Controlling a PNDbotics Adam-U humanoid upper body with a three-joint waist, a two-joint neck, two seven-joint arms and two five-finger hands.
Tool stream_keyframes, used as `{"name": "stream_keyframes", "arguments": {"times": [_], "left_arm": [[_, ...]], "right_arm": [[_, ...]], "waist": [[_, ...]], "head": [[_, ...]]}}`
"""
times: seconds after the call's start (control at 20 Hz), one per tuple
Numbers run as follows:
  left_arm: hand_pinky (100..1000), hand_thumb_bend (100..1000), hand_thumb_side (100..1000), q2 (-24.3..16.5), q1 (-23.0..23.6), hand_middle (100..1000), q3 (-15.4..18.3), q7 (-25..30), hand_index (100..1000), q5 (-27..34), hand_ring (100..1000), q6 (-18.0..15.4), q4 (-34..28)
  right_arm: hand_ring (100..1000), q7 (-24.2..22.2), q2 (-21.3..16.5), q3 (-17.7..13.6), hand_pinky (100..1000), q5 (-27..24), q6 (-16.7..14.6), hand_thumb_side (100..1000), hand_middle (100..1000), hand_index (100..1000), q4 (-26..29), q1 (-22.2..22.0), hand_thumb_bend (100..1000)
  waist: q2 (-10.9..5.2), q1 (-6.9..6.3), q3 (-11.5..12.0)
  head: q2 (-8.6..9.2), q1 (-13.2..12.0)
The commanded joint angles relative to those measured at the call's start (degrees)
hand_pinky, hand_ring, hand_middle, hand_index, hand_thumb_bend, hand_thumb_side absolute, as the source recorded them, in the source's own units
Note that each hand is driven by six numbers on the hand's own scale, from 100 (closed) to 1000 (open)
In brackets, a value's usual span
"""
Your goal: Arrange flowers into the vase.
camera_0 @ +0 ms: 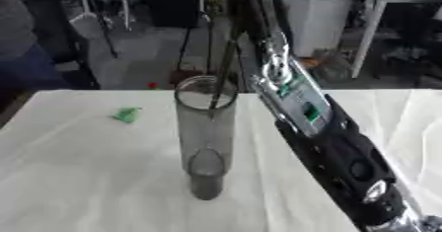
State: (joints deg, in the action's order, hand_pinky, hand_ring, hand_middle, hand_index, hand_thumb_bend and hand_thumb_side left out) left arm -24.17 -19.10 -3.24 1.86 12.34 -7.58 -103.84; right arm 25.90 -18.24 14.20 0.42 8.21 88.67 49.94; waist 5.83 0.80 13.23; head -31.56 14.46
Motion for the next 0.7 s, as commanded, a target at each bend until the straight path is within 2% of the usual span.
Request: {"name": "stream_keyframes", "arguments": {"times": [0.05, 0.25, 0.4, 0.7], "left_arm": [[561, 1000, 843, -1.0, -0.4, 634, 0.8, -0.3, 701, -0.3, 493, -0.1, -0.4], [561, 1000, 843, -1.1, -0.3, 634, 0.9, -0.4, 701, -0.3, 492, -0.1, -0.4], [561, 1000, 843, -1.1, -0.3, 634, 0.9, -0.5, 701, -0.4, 492, -0.1, -0.3], [561, 1000, 843, -1.1, -0.3, 633, 1.0, -0.6, 701, -0.4, 492, -0.1, -0.3]], "right_arm": [[112, -0.8, -1.9, 0.1, 100, 0.9, 0.0, 952, 100, 228, 1.6, 0.5, 100], [166, -1.6, -2.5, 0.3, 100, 2.3, -0.1, 933, 119, 243, 1.7, 0.0, 100], [267, -1.8, -2.7, 0.3, 100, 3.0, -0.1, 933, 176, 257, 1.7, -0.3, 100], [309, -2.7, -3.1, 0.7, 100, 4.3, -0.2, 930, 239, 282, 1.9, -0.7, 100]], "waist": [[-0.68, -0.21, -0.2], [-0.66, -0.24, -0.5], [-0.64, -0.18, -0.6], [-0.58, -0.01, -0.8]], "head": [[0.72, -0.4], [0.83, -0.5], [0.86, -0.5], [0.99, -0.8]]}}
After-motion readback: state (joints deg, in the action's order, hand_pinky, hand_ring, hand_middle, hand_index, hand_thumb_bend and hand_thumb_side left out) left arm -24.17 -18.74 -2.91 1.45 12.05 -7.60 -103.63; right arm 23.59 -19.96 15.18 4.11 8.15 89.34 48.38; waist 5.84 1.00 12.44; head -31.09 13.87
